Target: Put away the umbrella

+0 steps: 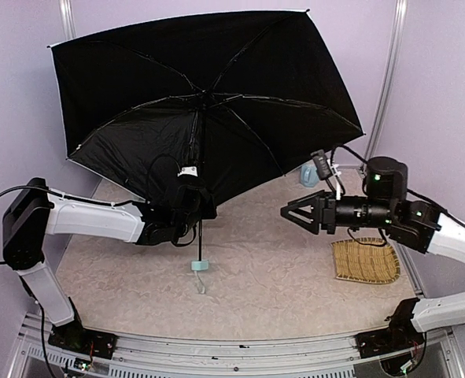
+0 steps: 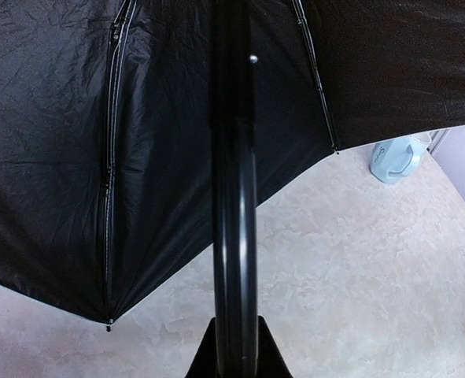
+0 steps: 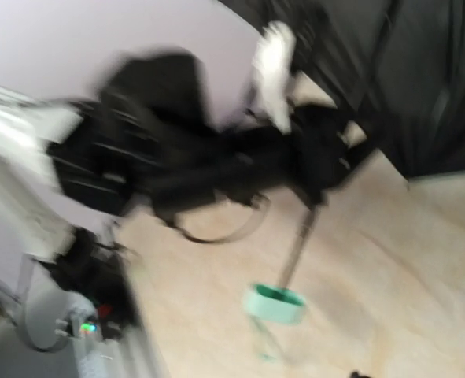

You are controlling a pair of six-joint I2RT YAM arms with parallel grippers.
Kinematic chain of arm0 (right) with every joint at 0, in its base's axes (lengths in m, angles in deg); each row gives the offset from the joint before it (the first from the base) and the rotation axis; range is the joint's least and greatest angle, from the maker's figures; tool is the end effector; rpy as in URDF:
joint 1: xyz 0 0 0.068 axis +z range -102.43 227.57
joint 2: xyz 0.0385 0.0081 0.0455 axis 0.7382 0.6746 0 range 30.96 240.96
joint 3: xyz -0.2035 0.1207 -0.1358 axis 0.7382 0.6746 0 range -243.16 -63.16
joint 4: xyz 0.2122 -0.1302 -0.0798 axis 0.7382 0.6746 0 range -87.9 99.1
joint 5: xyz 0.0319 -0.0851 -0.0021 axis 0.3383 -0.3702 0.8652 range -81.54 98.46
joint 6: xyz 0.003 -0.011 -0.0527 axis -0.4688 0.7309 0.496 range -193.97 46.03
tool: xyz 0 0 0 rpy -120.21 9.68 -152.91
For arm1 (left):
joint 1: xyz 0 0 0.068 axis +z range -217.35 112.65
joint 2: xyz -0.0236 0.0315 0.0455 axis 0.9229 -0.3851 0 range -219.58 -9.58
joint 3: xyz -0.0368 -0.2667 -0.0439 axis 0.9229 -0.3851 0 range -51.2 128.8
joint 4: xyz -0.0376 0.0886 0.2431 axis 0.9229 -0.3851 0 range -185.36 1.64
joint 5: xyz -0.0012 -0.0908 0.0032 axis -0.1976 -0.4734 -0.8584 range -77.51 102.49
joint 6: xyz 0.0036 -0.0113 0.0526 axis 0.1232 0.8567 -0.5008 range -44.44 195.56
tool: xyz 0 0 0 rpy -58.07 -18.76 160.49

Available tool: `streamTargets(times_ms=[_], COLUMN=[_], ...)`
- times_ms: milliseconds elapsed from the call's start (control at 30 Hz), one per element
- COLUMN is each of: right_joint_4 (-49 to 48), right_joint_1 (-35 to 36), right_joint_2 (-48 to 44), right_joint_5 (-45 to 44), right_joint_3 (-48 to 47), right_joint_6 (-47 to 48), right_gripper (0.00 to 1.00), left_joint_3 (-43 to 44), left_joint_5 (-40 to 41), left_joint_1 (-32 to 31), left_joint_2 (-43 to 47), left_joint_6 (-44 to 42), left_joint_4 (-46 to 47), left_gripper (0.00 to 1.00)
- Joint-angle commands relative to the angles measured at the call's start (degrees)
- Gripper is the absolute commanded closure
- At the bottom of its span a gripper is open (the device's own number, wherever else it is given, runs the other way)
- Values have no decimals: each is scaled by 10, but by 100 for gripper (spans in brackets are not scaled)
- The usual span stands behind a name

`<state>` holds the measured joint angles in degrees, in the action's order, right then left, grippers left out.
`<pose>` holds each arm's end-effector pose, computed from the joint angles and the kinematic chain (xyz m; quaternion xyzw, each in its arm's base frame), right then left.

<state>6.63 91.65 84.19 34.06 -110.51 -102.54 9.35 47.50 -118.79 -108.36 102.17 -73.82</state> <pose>0.1446 0.1615 0.3403 -0.2416 0.7232 0.5069 0.4020 0.2556 -0.2877 0.2284 0.0109 0.8151 -0.1328 0.5638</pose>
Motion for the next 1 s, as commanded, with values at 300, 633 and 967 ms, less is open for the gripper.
streamTargets(times_ms=[300,633,967], right_joint_4=[-232,-301,-254], right_joint_1=[-100,-112,-98], right_joint_2=[358,578,758], right_joint_5=[73,113,150], right_joint_3=[-217,-406,-642], right_joint_6=[-50,-91,-131], right_gripper=[41,26,20], left_joint_3=[27,12,-25], left_joint_5=[40,22,31], left_joint_1=[-34,-39,-49], left_joint_2=[-11,-36,-32], left_joint_6=[-6,-4,-20], left_joint_4=[36,62,93], left_gripper=[100,100,100])
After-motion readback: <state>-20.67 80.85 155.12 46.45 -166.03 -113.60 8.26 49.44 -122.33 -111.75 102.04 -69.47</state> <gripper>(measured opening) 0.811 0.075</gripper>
